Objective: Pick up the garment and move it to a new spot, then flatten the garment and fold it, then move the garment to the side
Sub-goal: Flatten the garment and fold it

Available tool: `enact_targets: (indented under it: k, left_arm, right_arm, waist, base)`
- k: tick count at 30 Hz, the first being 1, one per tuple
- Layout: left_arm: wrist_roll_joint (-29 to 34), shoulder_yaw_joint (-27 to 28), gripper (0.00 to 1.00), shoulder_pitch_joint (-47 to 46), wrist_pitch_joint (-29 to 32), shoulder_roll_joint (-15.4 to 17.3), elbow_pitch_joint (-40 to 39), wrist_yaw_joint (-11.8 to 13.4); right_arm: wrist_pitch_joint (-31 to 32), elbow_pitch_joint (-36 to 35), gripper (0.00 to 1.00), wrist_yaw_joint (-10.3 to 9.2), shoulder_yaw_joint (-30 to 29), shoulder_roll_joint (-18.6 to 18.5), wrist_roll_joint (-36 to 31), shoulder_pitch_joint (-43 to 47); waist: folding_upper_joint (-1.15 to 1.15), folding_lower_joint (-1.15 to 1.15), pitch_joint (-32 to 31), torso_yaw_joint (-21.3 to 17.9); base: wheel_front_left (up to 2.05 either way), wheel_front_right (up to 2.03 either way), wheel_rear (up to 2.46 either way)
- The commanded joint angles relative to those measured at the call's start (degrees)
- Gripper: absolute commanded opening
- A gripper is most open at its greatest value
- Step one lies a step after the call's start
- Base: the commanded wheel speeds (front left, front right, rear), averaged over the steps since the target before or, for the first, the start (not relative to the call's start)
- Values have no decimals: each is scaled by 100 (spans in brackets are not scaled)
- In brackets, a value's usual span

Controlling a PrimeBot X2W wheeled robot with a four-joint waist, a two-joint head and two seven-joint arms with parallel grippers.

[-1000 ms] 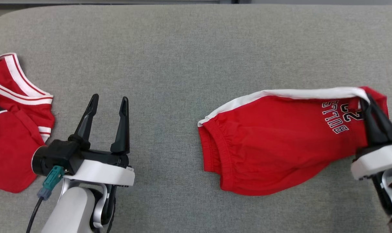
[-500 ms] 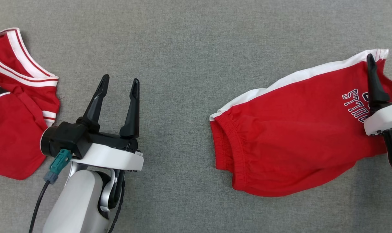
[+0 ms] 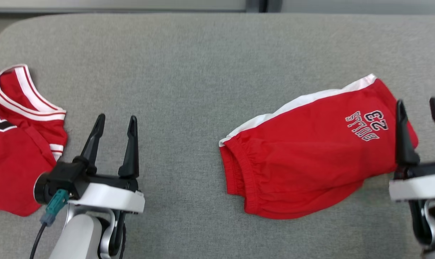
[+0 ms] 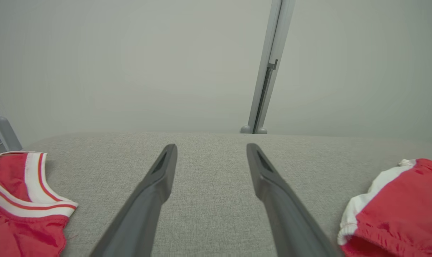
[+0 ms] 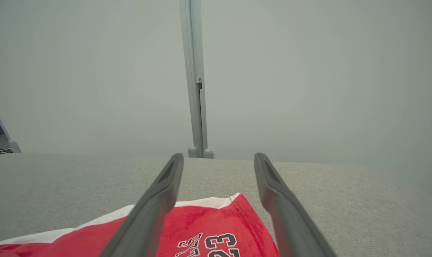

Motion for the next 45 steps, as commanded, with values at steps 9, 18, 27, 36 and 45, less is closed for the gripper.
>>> enact_targets:
  k: [9,18,27,36,45]
  left_arm:
    - [-41,65,100,519,2,96,31,41]
    - [-65,23,100,692,81,152,-62,76]
    - [-54,-35,100,692,141,172,-149,139]
    - [-79,-562,100,-51,583,-7,7,-278]
    - [-646,-1299,100,-1208,1801,-276,1631,-875]
  right_arm:
    - [453,-870,100,-12,-116,372,-68,1209]
    - [649,-1134,100,-12,-168,445,-11,1473]
    - [701,-1158,100,-12,-138,422,3,1485]
    - [734,-1241,100,-12,-110,402,21,1317]
    - [666,-1066,100,-12,300,397,126,1053]
  waist:
    - [0,0,-641,-203]
    - [0,0,-768,-241]
    - [0,0,-783,-209]
    - [0,0,-511,-230]
    - [0,0,-190,-734]
  base:
    - [0,0,0]
    - [0,0,0]
    - [0,0,0]
    - [0,0,0]
    - [0,0,0]
